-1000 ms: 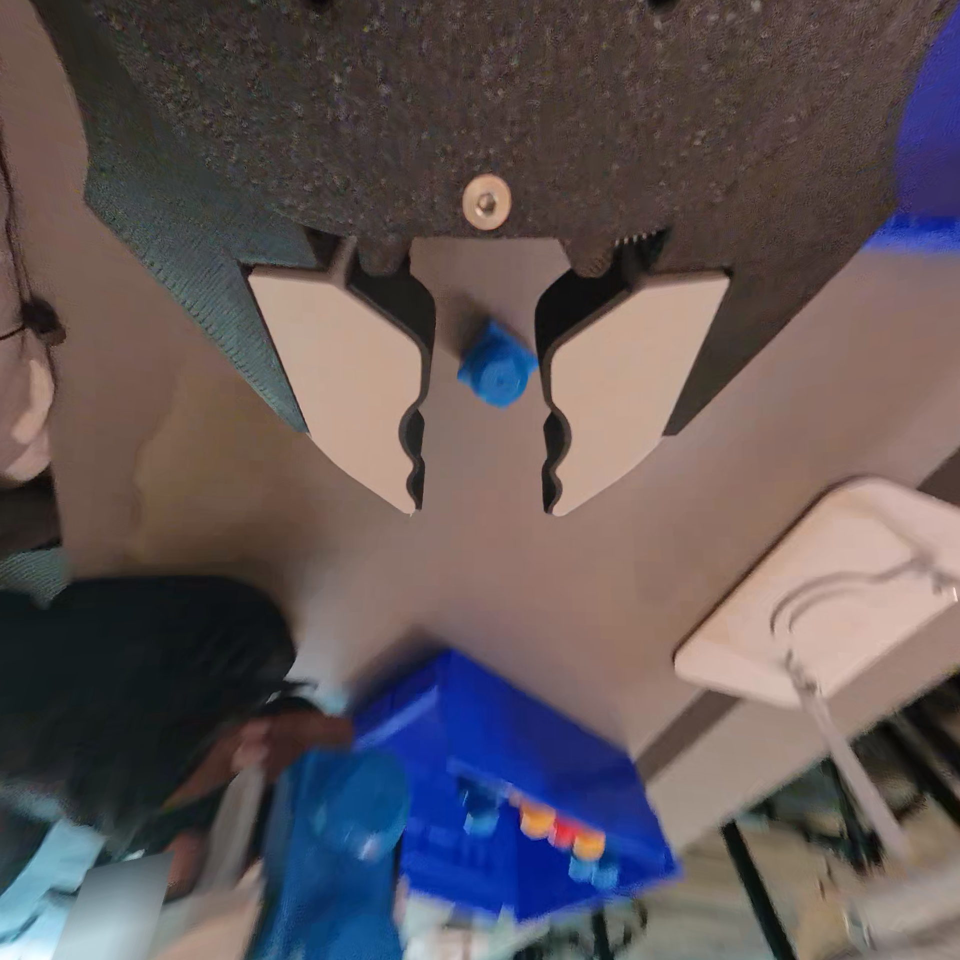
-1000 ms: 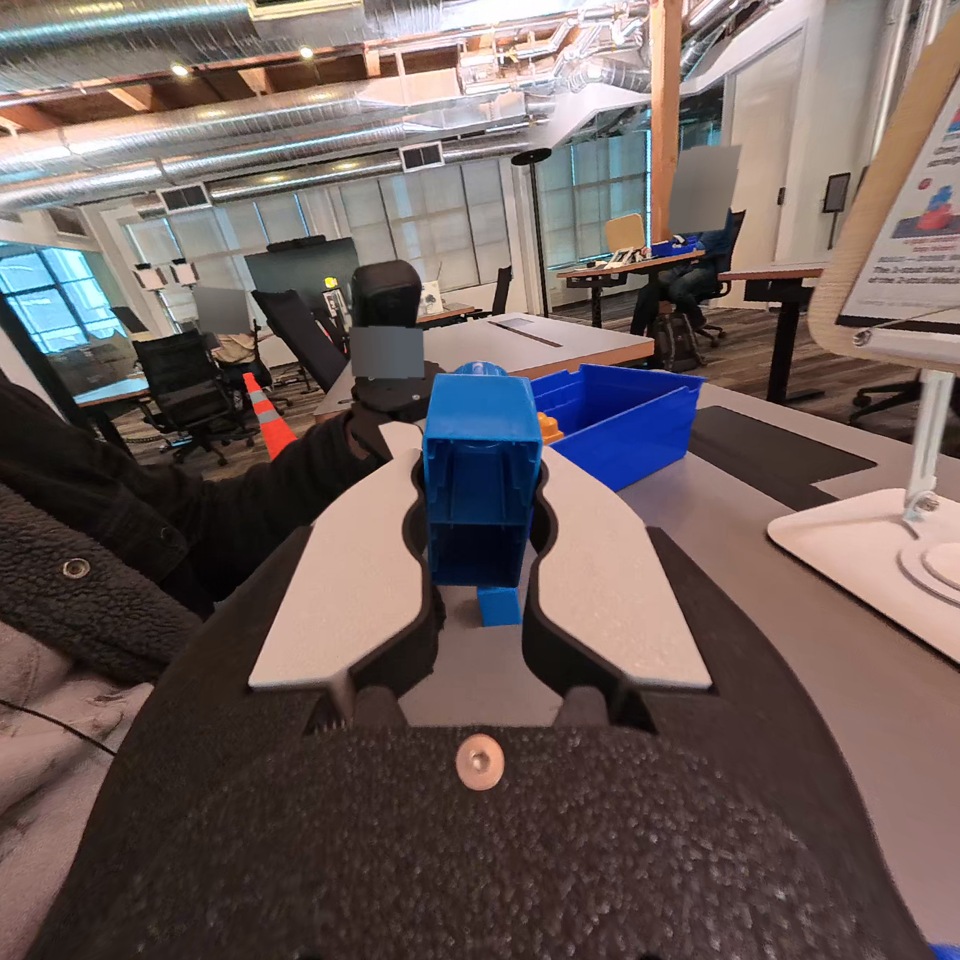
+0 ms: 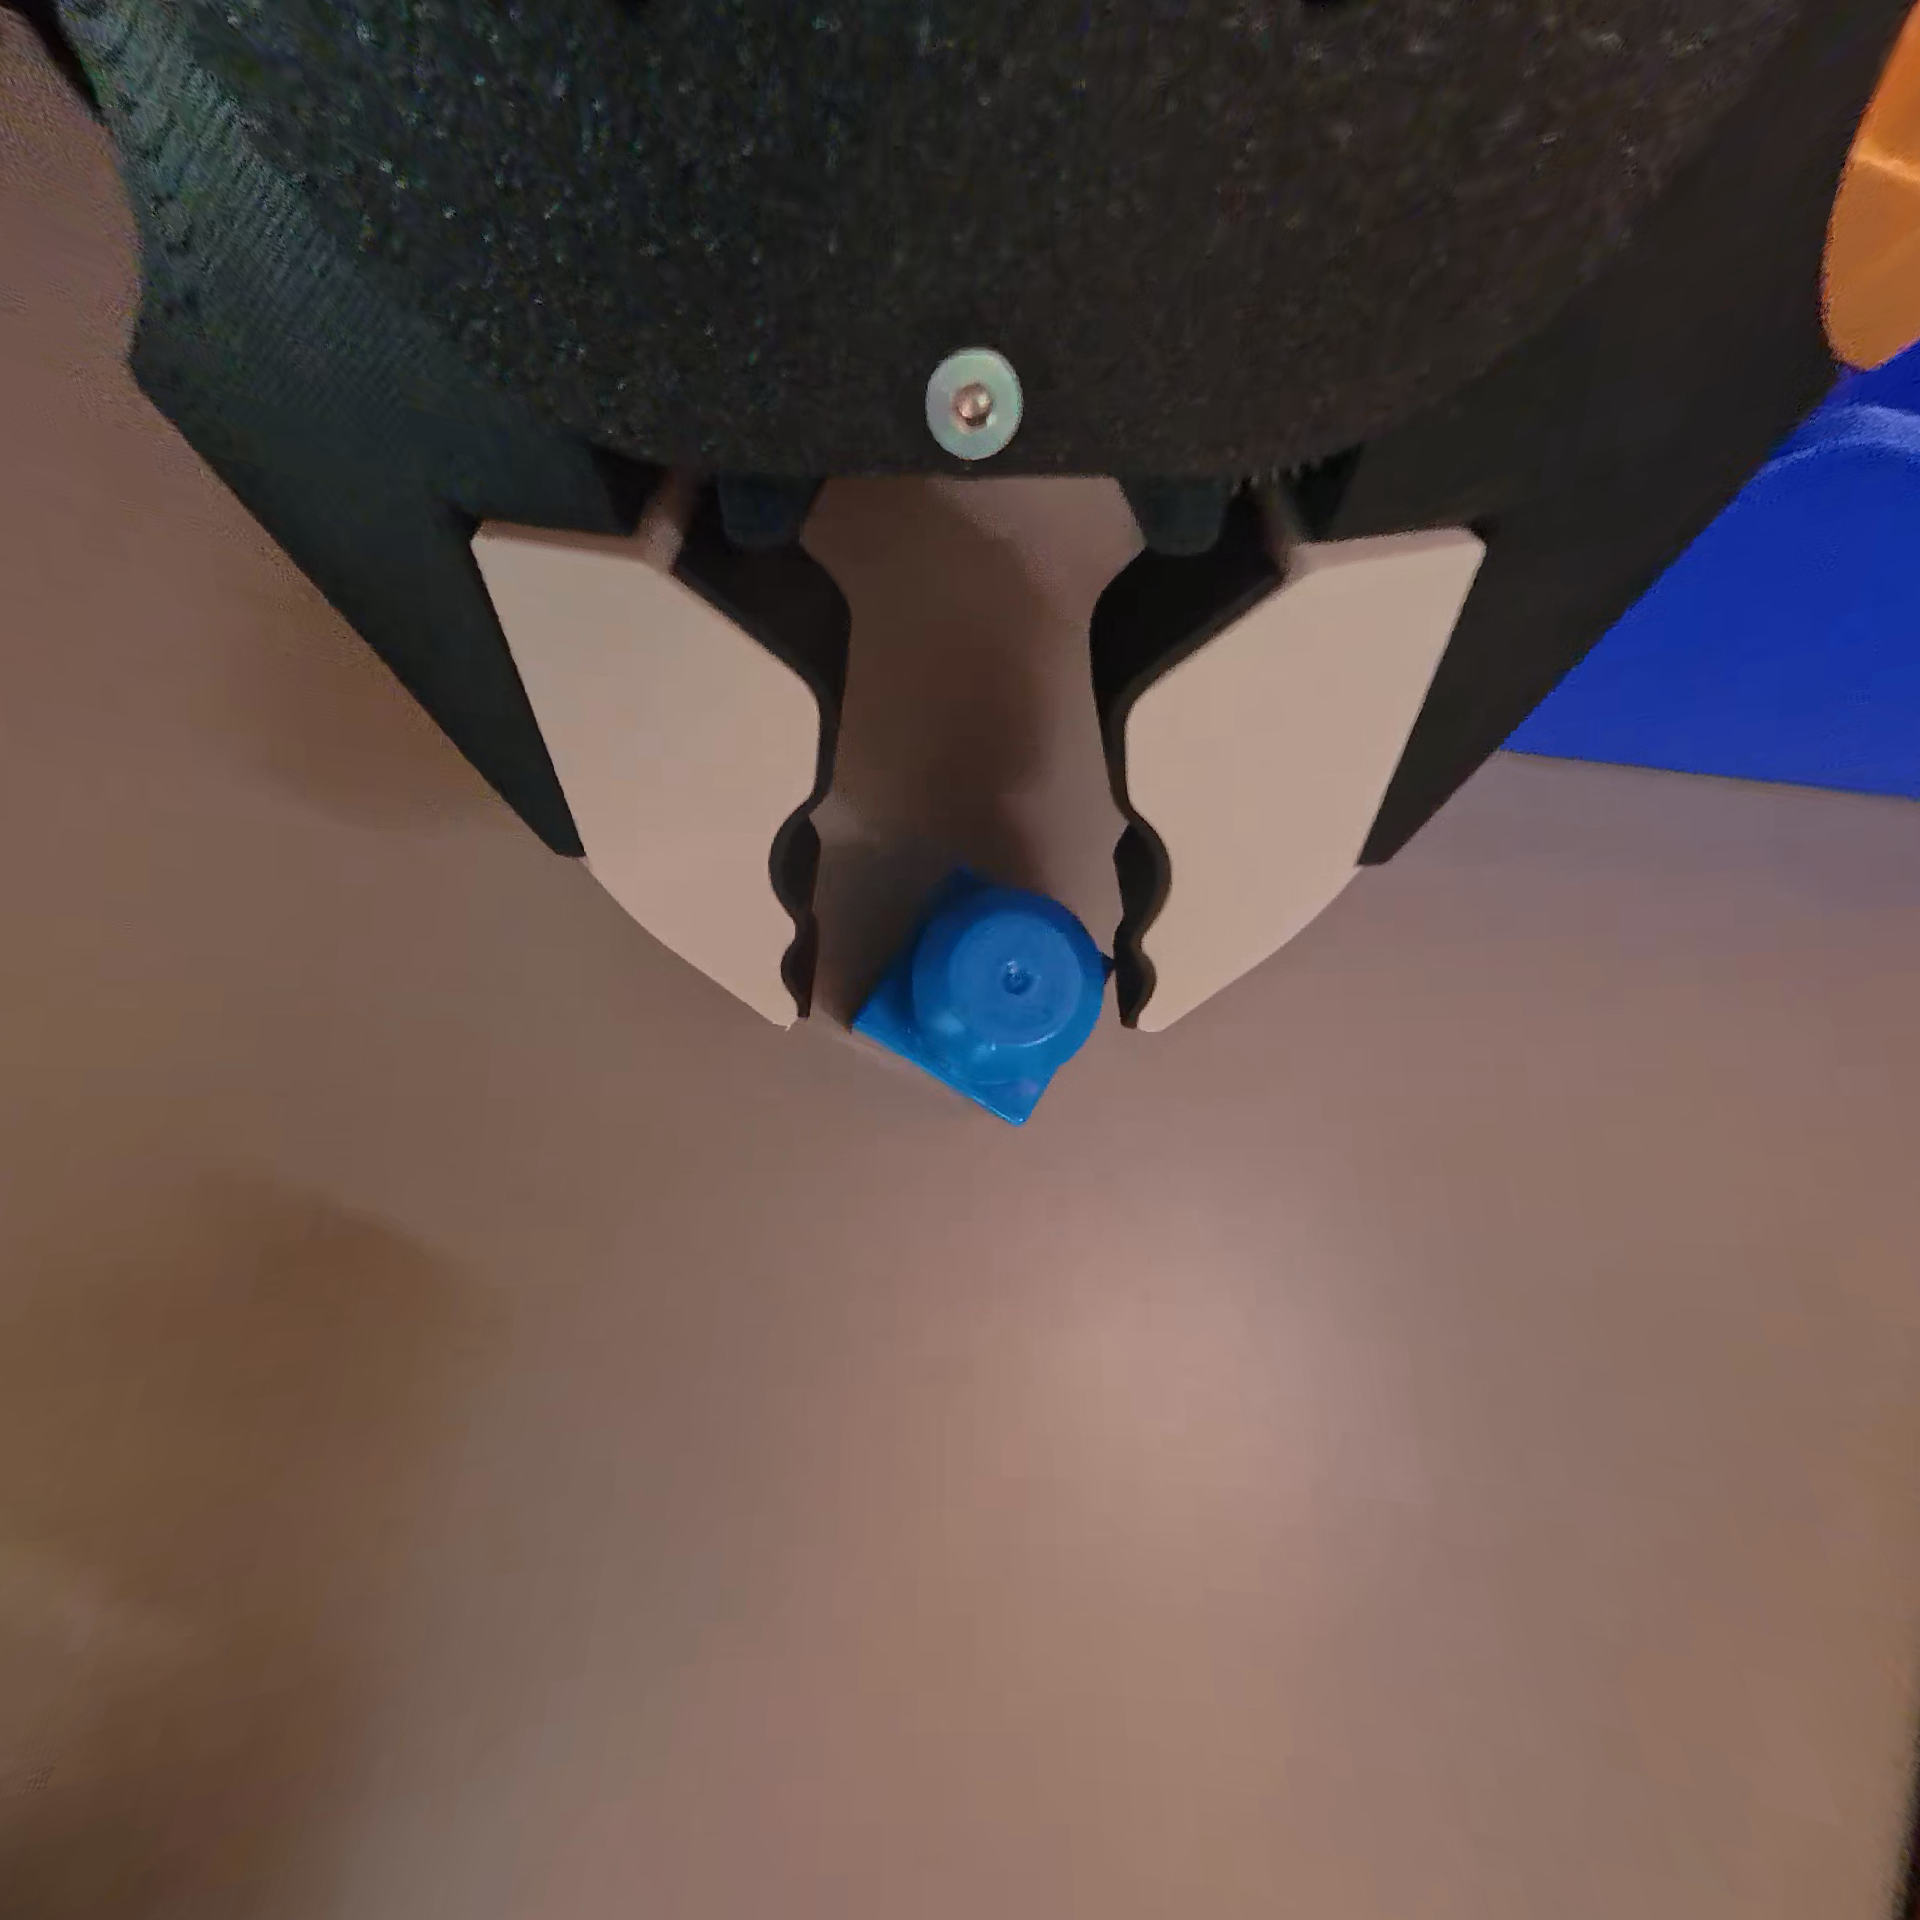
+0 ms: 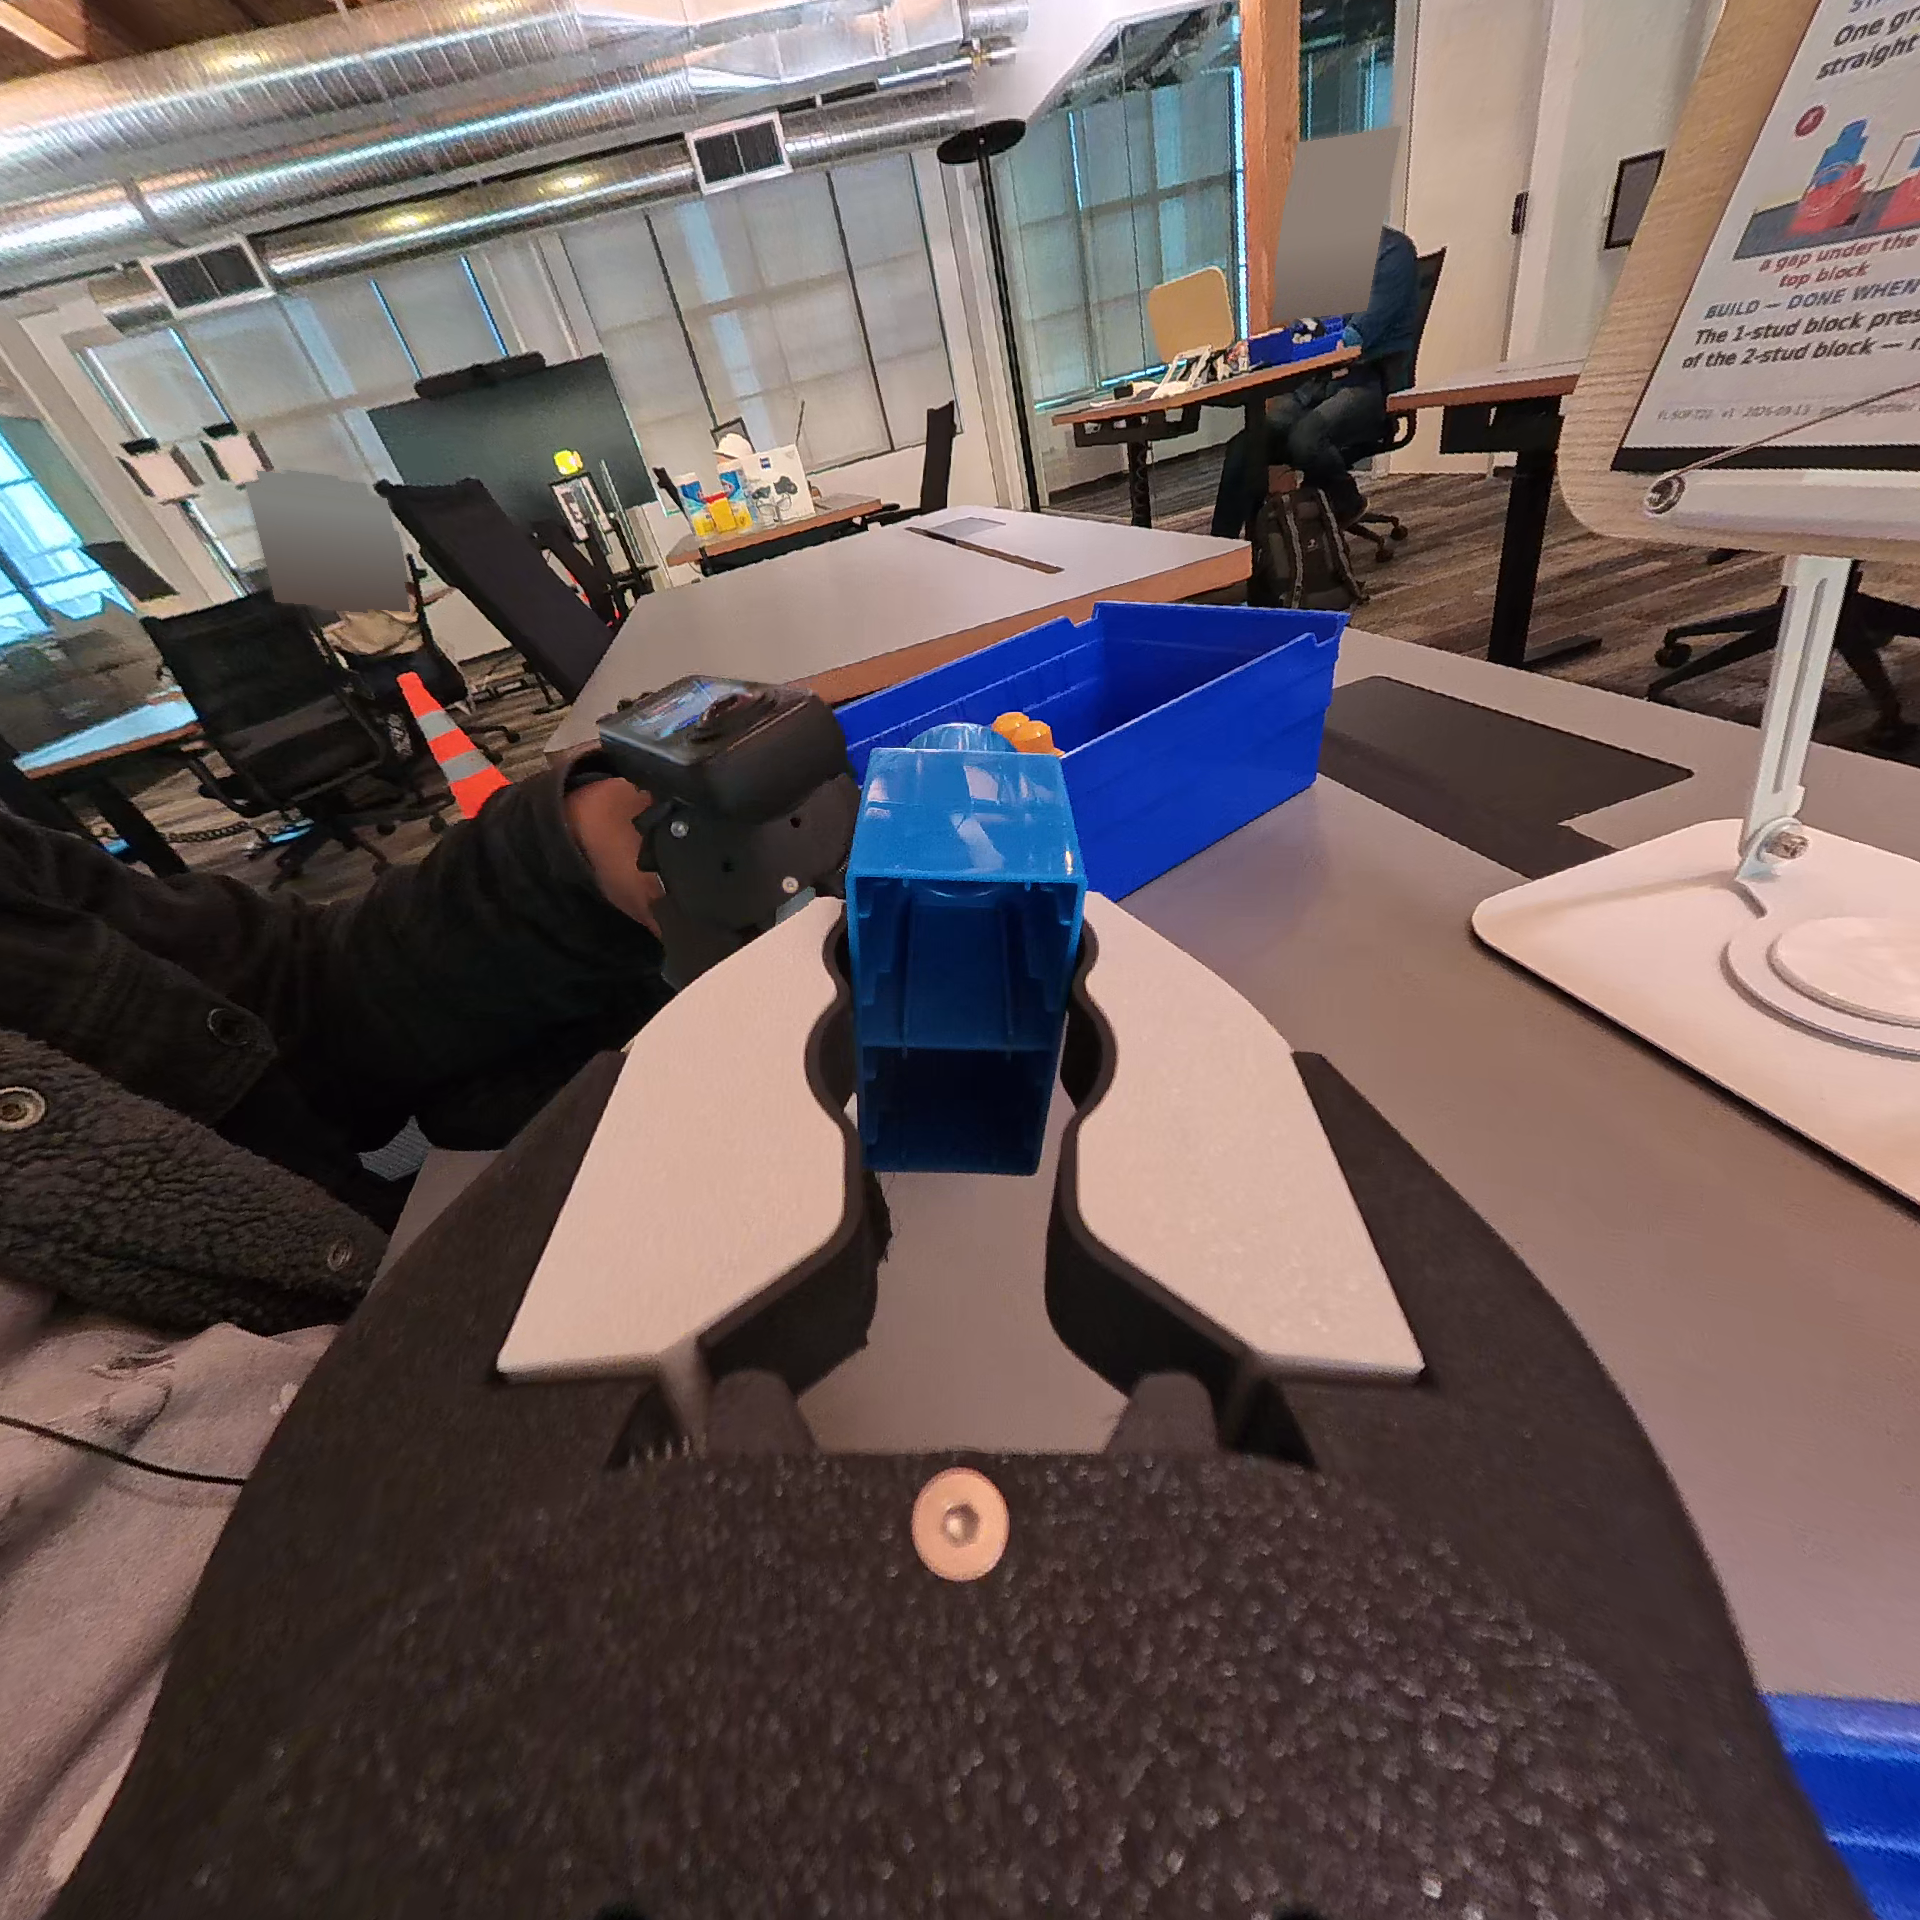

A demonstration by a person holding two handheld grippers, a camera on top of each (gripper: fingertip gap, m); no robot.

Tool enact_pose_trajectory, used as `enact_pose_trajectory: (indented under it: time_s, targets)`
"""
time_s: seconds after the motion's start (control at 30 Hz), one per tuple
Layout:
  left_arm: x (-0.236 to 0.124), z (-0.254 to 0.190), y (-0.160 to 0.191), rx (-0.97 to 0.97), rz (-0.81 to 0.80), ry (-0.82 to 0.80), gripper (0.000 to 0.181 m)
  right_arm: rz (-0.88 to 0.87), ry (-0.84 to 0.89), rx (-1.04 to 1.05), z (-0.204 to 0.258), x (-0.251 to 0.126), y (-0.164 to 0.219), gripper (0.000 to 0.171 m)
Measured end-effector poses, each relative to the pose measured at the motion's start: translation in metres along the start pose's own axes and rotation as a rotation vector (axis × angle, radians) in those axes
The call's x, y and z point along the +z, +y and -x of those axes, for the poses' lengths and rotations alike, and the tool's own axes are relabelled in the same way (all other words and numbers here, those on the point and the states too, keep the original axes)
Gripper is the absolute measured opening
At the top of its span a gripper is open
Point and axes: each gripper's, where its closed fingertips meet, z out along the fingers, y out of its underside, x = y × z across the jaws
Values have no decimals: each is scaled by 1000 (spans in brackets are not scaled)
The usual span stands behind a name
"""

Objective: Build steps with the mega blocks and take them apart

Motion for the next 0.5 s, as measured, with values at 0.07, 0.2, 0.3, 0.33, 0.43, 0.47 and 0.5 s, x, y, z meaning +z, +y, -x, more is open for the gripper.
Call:
enact_pose_trajectory:
  time_s: [0.07, 0.2, 0.3, 0.33, 0.43, 0.47, 0.5]
  targets:
    - [2, 2, -1, 69, -6, -31, 47, 3, -1, 1, 0, 0, 1, 36]
    - [-2, 3, -5, 133, -30, -44, 42, 7, -3, 2, 0, 0, 1, 36]
    - [-11, 5, -19, 88, -131, -31, 42, 8, -3, 4, 0, 0, 2, 36]
    - [-16, 5, -27, 61, -187, -17, 41, 7, -2, 4, -1, 0, 1, 36]
    - [-40, 7, -54, -26, -414, 47, 41, -5, -5, 9, -1, -1, 0, 36]
    - [-52, 9, -64, -65, -509, 70, 41, -9, -9, 10, -1, -2, -1, 36]
    - [-64, 10, -72, -99, -605, 104, 41, -15, -14, 10, 0, -2, -2, 36]
